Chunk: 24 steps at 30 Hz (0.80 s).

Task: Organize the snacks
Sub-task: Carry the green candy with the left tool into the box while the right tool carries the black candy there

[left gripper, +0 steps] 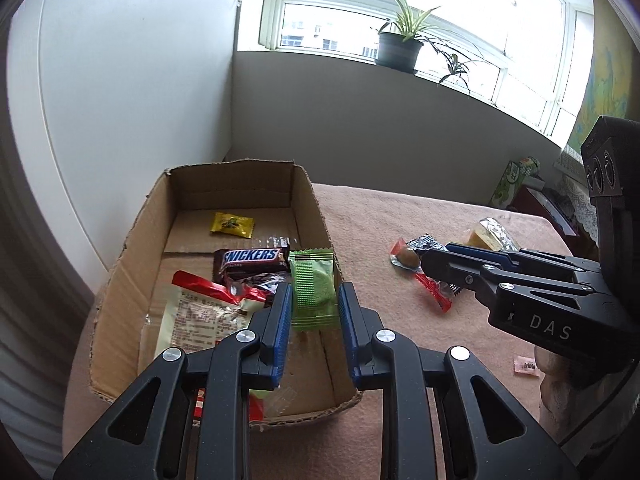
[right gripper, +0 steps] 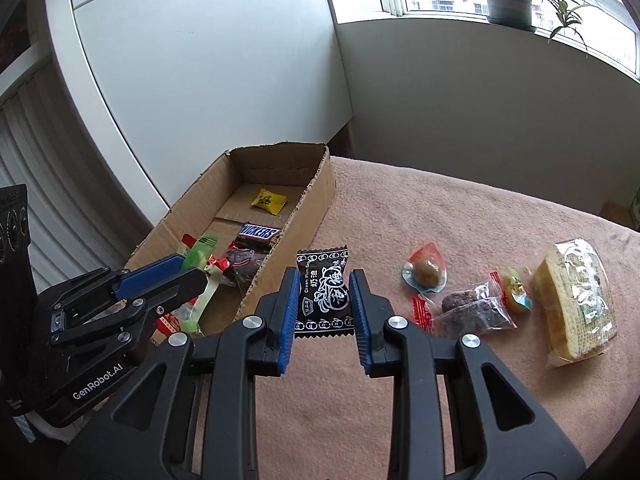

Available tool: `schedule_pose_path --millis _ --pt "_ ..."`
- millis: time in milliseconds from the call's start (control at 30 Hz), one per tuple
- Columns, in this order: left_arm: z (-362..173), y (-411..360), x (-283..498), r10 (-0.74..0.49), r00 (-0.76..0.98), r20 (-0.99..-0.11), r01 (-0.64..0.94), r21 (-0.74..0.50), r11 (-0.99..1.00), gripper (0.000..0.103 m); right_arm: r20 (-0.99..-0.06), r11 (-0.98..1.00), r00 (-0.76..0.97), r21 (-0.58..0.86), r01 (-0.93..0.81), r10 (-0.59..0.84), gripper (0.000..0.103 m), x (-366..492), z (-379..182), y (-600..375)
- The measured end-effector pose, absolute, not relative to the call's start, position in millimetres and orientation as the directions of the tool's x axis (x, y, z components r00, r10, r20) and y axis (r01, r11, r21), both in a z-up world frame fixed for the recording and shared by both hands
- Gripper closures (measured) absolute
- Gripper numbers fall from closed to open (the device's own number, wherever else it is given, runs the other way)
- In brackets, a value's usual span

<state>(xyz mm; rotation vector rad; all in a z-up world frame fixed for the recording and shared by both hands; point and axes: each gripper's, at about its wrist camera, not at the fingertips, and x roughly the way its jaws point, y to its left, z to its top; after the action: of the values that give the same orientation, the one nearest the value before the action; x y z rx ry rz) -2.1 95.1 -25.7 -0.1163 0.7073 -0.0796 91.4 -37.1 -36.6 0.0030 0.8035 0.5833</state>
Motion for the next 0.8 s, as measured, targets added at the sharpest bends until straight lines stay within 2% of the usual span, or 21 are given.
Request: schedule_pose_path --millis 367,800 --pt "-33.0 137.6 -3.6 -0.037 0.761 -0.648 -0.063 -0.131 0.989 0.081 -0.666 0.798 0.497 0.262 -0.542 0.556 0.077 108.7 -34.0 23.6" --pt "-43.4 167.4 -4.9 -0.001 0.745 -0.667 -0.115 -0.130 0.985 0.081 -0.698 0.805 0.483 0.232 -0.547 0.529 0.077 126.1 -48.7 60.5"
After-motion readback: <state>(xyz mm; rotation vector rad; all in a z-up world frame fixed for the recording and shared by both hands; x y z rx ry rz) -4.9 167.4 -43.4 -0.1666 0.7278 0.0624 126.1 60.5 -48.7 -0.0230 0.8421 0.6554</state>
